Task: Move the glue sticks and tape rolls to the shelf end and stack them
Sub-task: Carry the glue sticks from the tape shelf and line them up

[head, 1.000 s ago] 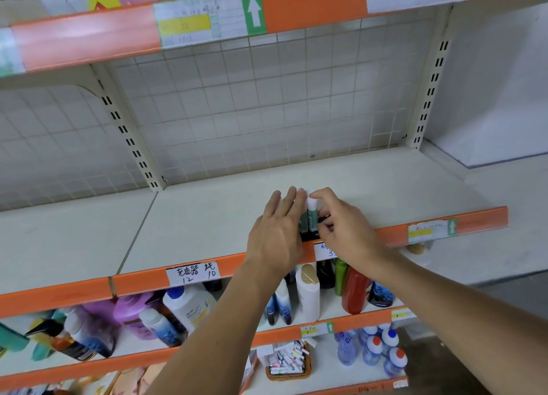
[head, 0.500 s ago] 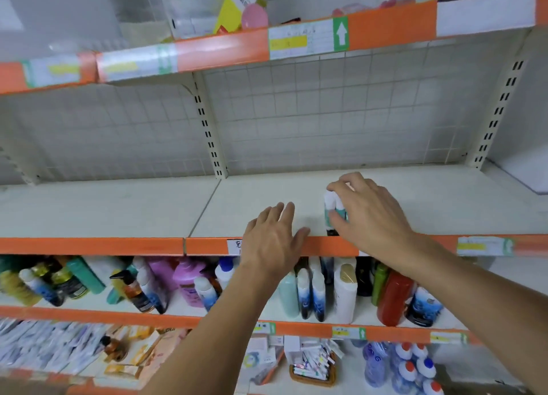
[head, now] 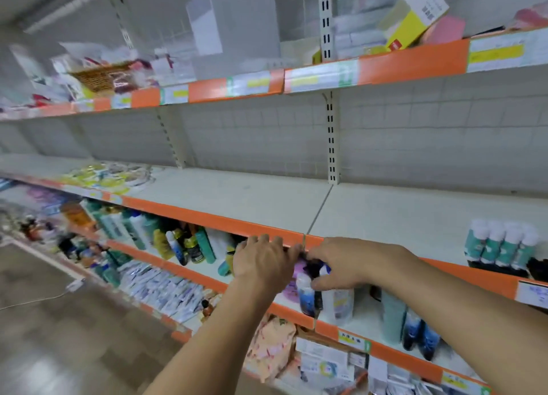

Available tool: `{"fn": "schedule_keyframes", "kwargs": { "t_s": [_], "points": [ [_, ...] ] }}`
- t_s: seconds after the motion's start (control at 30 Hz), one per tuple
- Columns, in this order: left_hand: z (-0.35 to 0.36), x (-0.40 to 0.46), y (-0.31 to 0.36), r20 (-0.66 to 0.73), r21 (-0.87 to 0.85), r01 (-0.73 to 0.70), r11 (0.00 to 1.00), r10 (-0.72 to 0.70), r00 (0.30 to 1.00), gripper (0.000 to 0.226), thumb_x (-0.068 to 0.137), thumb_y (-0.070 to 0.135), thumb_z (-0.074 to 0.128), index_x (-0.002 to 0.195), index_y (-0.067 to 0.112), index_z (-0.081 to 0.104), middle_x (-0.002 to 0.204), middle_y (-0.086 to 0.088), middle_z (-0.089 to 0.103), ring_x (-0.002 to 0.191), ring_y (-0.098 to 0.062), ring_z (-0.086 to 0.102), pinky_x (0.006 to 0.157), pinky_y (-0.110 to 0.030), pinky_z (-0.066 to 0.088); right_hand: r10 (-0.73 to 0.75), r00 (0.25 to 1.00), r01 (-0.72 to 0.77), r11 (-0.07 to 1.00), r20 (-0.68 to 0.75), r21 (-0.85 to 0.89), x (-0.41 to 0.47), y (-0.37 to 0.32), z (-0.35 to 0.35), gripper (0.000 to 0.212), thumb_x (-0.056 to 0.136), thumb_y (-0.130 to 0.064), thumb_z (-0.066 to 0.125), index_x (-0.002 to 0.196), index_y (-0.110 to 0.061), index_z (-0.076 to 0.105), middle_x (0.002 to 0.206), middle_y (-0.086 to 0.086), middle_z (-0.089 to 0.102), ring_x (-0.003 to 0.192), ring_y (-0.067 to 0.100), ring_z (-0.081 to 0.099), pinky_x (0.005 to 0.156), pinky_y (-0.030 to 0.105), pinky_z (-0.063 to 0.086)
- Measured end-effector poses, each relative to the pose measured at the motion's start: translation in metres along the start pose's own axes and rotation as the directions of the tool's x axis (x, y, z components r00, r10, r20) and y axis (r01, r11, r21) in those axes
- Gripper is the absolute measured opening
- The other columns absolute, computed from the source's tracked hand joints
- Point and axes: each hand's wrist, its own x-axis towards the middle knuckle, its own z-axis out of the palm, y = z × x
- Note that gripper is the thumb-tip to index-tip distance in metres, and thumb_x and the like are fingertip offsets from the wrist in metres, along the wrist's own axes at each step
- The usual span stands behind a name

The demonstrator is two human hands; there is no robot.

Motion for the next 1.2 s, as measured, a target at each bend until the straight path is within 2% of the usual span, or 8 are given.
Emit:
{"fn": "schedule_keyframes", "kwargs": {
  "t_s": [0.2,0.37,0.53,0.6,0.73,0.93,1.1,1.2],
  "points": [
    [-0.002,0.004,-0.084,0.015,0.040,0.161,0.986,-0.161,0.987,0.068,0.098,0.063,0.015,0.128,0.016,0.055,0.134,-0.009,0.054,0.124,-0.029,0.048,0.101,-0.045,0.037,-0.069,0.997,0.068,0.997,-0.038,-0.025,0.075,-0.050,-0.012,0.031,0.085,-0.053,0.058,0.093,-0.024,0.055,0.091,-0.002,0.057,0.081,0.020,0.056,0.071,0.039,0.050],
    [0.001,0.019,-0.142,0.030,0.037,0.246,0.968,-0.248,0.968,0.066,0.099,0.062,0.015,0.120,0.015,0.056,0.120,-0.008,0.058,0.112,-0.029,0.054,0.094,-0.043,0.039,-0.121,0.992,0.120,0.992,-0.041,-0.039,0.133,-0.081,-0.023,0.032,0.085,-0.053,0.057,0.101,-0.025,0.058,0.097,-0.001,0.058,0.088,0.021,0.057,0.076,0.040,0.052],
    [0.008,0.045,-0.193,0.077,0.042,0.305,0.951,-0.308,0.948,0.058,0.099,0.063,0.020,0.102,0.016,0.055,0.110,-0.008,0.062,0.101,-0.029,0.059,0.077,-0.039,0.041,-0.195,0.980,0.197,0.979,0.045,-0.048,0.198,-0.112,-0.031,0.032,0.084,-0.052,0.060,0.102,-0.025,0.056,0.086,-0.004,0.056,0.082,0.019,0.058,0.073,0.037,0.052],
    [0.011,0.059,-0.216,0.081,0.038,0.346,0.937,-0.348,0.934,0.059,0.099,0.063,0.022,0.109,0.016,0.056,0.113,-0.008,0.062,0.102,-0.029,0.060,0.074,-0.037,0.040,-0.231,0.972,0.233,0.970,0.040,-0.066,0.231,-0.126,-0.036,0.030,0.084,-0.053,0.061,0.098,-0.027,0.052,0.092,-0.002,0.058,0.085,0.020,0.059,0.079,0.038,0.054],
    [0.013,0.084,-0.267,0.125,0.030,0.428,0.903,-0.428,0.895,0.059,0.099,0.062,0.026,0.118,0.015,0.057,0.120,-0.009,0.062,0.108,-0.030,0.059,0.075,-0.036,0.042,-0.262,0.962,0.268,0.959,0.071,-0.092,0.293,-0.157,-0.049,0.050,0.086,-0.051,0.063,0.125,-0.021,0.057,0.118,0.004,0.062,0.104,0.025,0.061,0.091,0.042,0.053],
    [0.026,0.115,-0.345,0.128,0.036,0.540,0.841,-0.540,0.832,0.063,0.098,0.064,0.024,0.126,0.016,0.055,0.123,-0.008,0.062,0.110,-0.029,0.059,0.084,-0.039,0.049,-0.344,0.938,0.346,0.934,0.041,-0.088,0.378,-0.200,-0.063,0.031,0.085,-0.041,0.065,0.107,-0.018,0.065,0.096,0.001,0.064,0.085,0.020,0.061,0.070,0.034,0.053],
    [0.036,0.134,-0.403,0.102,0.024,0.605,0.796,-0.604,0.790,0.060,0.098,0.063,0.028,0.126,0.018,0.055,0.122,-0.008,0.061,0.111,-0.028,0.057,0.080,-0.038,0.044,-0.395,0.918,0.395,0.914,0.024,-0.088,0.442,-0.240,-0.061,0.032,0.086,-0.038,0.063,0.112,-0.018,0.064,0.106,0.003,0.065,0.094,0.022,0.060,0.082,0.037,0.055],
    [0.037,0.152,-0.446,0.097,0.017,0.616,0.788,-0.614,0.783,0.053,0.099,0.061,0.029,0.106,0.017,0.056,0.114,-0.008,0.063,0.104,-0.029,0.059,0.075,-0.037,0.043,-0.424,0.905,0.426,0.900,0.044,-0.088,0.484,-0.268,-0.064,0.036,0.086,-0.043,0.063,0.114,-0.019,0.063,0.112,0.003,0.065,0.098,0.023,0.061,0.086,0.041,0.055]
  ]
}}
